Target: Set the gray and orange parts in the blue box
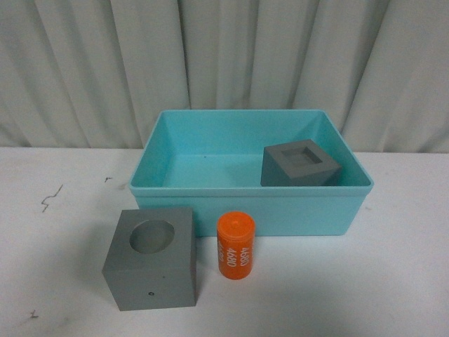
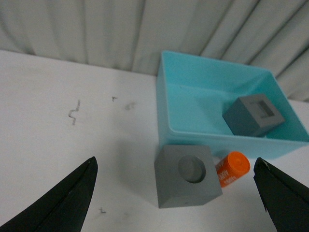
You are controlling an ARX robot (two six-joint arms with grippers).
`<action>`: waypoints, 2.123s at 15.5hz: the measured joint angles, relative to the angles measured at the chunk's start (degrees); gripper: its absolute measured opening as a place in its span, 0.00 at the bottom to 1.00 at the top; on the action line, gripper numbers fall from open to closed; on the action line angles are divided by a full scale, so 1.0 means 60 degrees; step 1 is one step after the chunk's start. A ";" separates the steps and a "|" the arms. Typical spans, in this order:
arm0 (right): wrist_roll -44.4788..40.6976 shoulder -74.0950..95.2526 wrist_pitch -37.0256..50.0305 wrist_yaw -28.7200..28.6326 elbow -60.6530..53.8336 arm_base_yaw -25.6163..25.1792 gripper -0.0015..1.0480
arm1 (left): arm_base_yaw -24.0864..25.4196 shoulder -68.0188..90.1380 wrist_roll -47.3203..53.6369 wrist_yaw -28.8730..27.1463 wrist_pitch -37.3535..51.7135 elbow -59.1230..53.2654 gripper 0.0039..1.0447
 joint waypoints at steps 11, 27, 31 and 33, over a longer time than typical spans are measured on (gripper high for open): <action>0.0000 0.0000 0.0000 0.0000 0.0000 0.0000 0.94 | -0.1381 0.8258 0.0987 -0.0892 0.1290 0.2896 0.94; 0.0000 0.0000 0.0000 0.0000 0.0000 0.0000 0.94 | -0.1009 0.9970 0.0922 -0.0306 0.1038 0.3279 0.94; 0.0000 0.0000 0.0000 0.0000 0.0000 0.0000 0.94 | -0.1024 1.0131 0.0918 -0.0364 0.1045 0.3359 0.85; 0.0000 0.0000 0.0000 0.0000 0.0000 0.0000 0.94 | -0.1078 1.0196 0.0929 -0.0255 0.1049 0.3395 0.33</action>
